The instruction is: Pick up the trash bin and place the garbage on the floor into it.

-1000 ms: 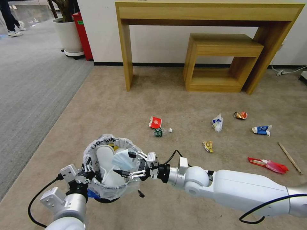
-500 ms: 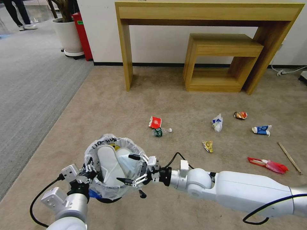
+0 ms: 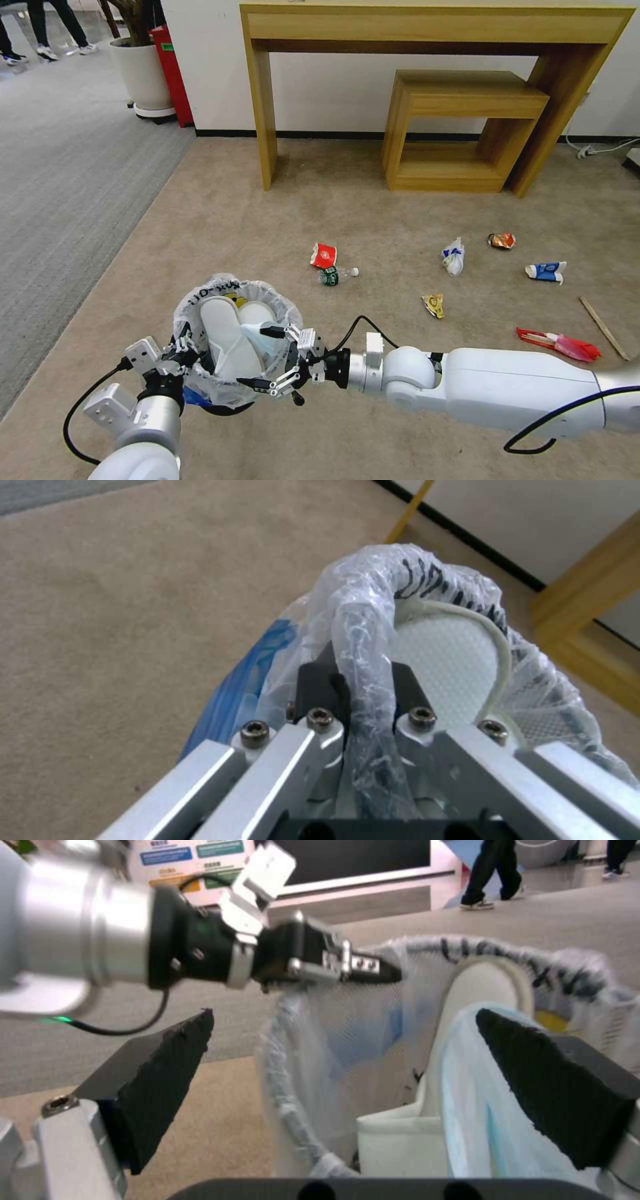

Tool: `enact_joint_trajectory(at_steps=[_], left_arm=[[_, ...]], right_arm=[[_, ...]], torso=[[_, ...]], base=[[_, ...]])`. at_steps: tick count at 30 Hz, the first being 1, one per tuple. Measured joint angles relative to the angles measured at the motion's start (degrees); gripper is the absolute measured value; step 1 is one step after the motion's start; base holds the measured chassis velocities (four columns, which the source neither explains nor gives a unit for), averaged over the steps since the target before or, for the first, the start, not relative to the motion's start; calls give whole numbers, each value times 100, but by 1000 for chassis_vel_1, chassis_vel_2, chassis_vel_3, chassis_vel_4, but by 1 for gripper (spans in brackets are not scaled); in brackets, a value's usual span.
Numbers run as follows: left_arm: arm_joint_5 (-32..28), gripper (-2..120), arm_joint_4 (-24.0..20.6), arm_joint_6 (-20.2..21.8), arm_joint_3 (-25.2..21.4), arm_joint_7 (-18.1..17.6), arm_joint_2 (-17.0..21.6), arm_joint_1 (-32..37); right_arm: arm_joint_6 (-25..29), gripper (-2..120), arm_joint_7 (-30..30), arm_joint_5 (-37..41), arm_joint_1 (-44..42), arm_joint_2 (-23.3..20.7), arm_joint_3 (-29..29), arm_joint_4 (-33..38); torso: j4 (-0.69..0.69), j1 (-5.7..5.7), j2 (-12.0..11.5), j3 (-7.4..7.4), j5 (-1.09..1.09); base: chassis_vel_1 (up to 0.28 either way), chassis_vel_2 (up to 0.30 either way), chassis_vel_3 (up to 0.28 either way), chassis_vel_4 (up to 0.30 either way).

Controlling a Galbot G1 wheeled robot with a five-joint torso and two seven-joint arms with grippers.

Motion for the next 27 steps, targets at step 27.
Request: enact_joint_trajectory(at_steps=[27], left_arm=[[761, 3, 236, 53, -322, 772, 238, 293]], right_arm=[[-701, 100, 2025, -222, -2036, -799, 3441, 330]], torso=[[1, 0, 0, 0, 1]], base=[[0, 0, 0, 0]])
